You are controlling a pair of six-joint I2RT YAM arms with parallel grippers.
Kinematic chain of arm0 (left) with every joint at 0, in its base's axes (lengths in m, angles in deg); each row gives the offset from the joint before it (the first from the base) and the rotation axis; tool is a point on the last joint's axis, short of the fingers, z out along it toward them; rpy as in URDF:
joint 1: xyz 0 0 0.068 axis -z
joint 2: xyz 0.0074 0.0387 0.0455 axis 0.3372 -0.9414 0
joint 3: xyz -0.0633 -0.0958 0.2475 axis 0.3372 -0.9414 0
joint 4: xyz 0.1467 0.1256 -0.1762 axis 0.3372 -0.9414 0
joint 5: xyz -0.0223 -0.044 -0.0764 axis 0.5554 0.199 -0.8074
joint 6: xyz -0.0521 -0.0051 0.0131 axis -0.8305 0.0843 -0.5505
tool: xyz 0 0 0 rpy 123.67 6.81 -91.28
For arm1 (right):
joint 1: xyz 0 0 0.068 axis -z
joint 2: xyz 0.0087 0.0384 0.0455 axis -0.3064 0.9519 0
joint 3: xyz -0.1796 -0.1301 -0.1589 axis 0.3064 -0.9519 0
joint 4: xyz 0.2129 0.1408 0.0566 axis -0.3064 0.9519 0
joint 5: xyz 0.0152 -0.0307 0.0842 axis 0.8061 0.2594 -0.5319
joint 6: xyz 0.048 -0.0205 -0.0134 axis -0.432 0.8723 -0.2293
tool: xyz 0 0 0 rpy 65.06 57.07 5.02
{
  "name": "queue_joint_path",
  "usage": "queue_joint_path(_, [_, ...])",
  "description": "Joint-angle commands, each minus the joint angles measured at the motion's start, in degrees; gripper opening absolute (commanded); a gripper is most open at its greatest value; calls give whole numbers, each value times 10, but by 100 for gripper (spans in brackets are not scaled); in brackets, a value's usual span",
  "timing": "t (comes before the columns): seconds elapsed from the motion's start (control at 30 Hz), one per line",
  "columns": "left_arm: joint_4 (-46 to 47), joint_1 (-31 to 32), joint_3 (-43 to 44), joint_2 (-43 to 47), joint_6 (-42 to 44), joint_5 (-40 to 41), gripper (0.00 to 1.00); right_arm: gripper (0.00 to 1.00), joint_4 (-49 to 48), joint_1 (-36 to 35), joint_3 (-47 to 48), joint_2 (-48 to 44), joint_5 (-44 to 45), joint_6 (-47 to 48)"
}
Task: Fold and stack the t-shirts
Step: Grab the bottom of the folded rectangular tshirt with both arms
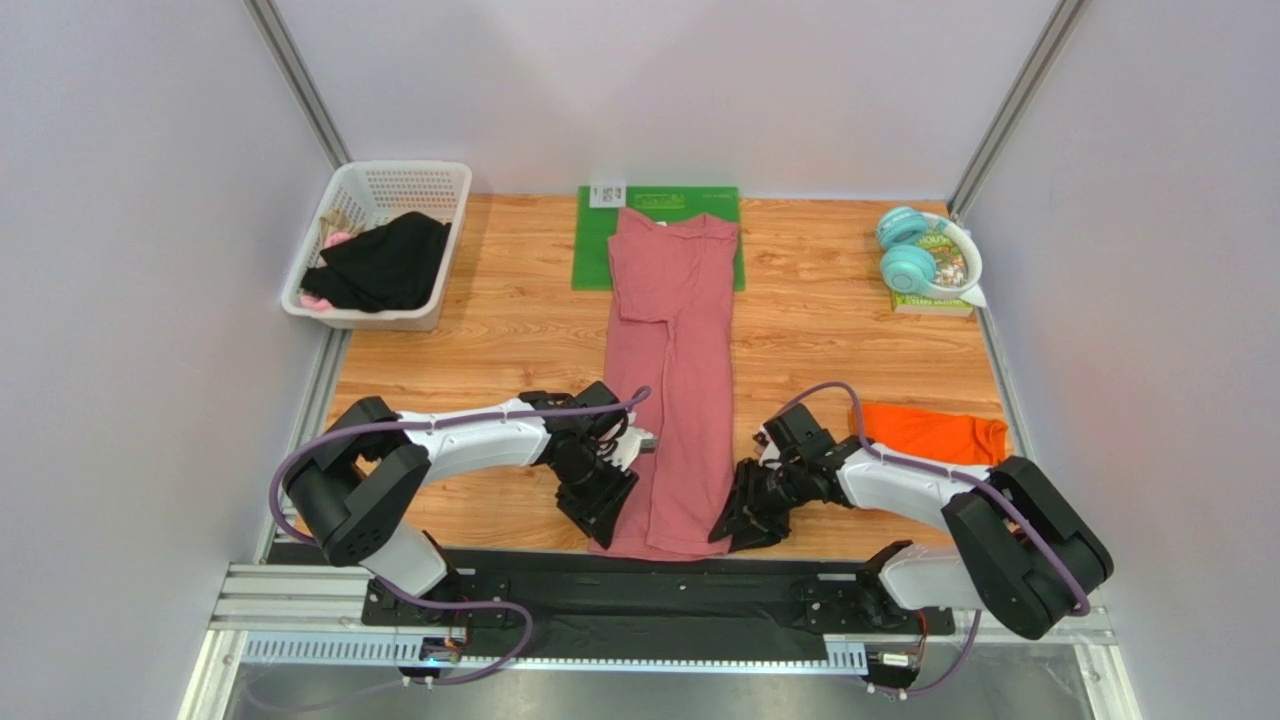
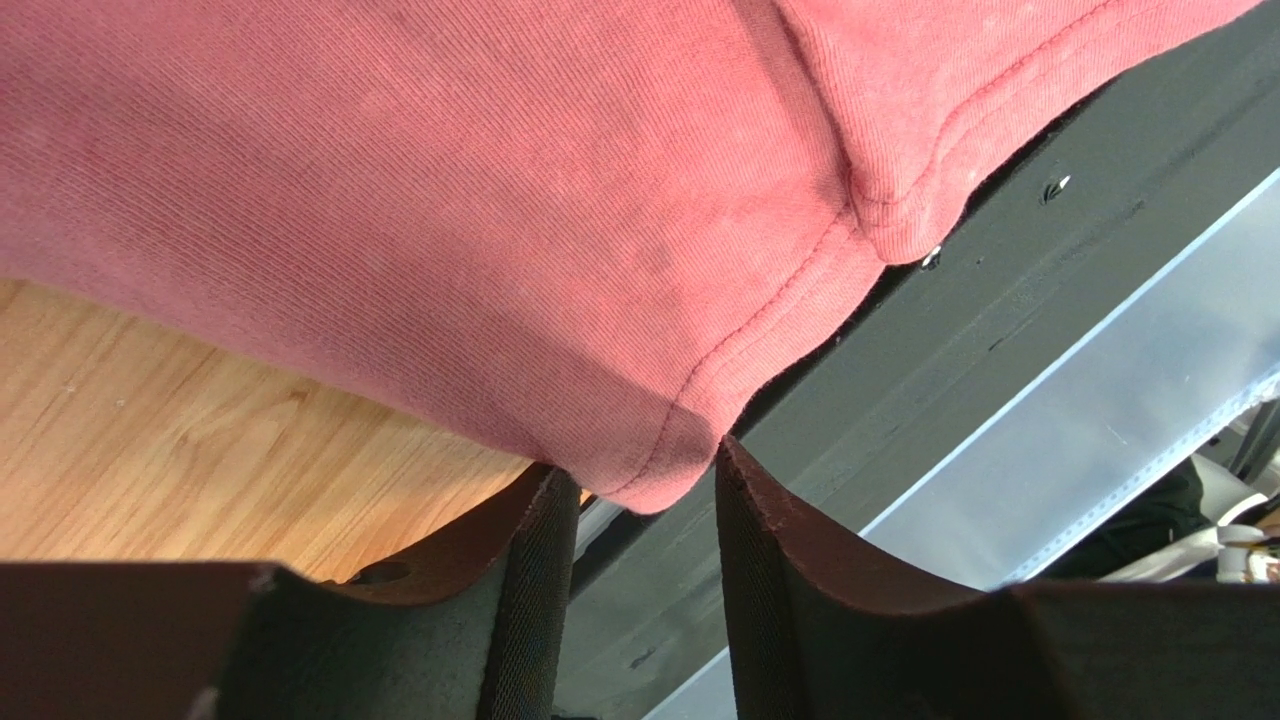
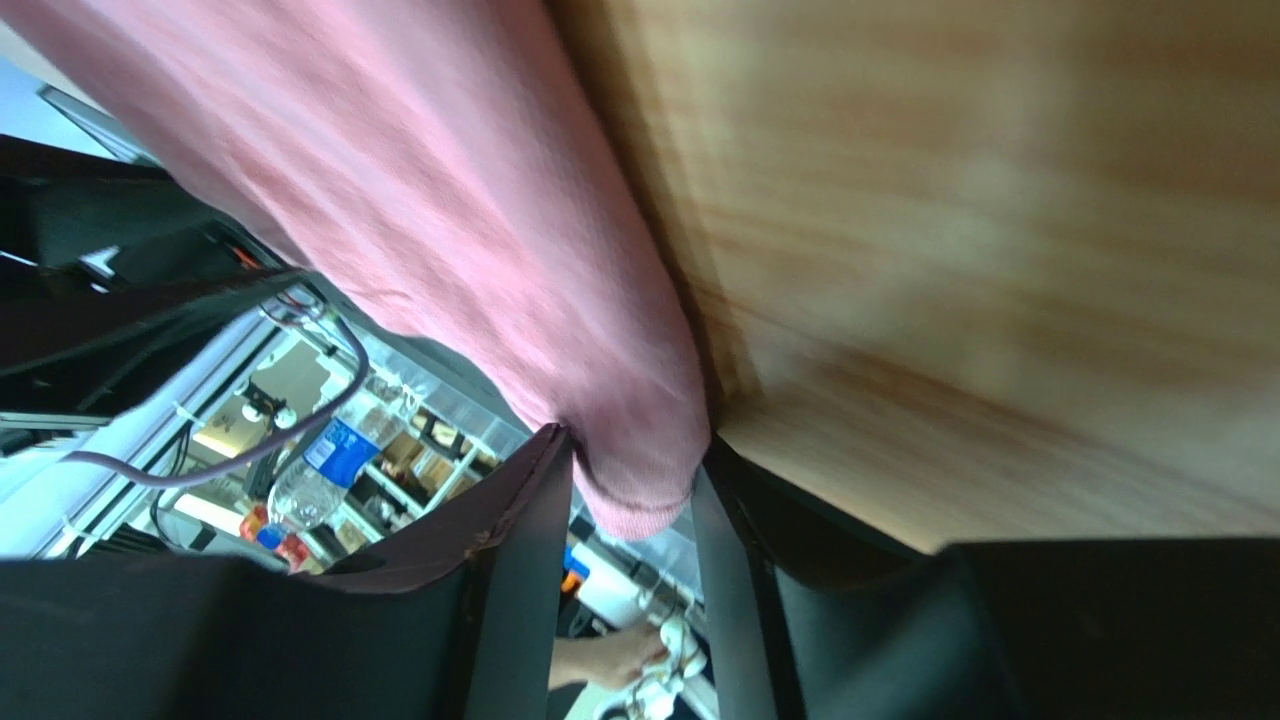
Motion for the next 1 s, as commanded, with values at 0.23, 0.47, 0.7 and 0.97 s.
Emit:
queue_joint_path(0.23, [-2,4,8,11,20,30,43,33,-71,9,-13,-16,74,-1])
queue_joint_path(0.47, [-17,-22,26,18,32,25,4,32,-45,9,-17,-41,67,-6])
queue_joint_path(0.7, [-31,-58,36,38,44,-6,0,29,28,9,6,-97,71,6])
queue_joint_path(0.97, [-30,-58,32,62,47,-5,0,22,23,8,3,-108,70,-10])
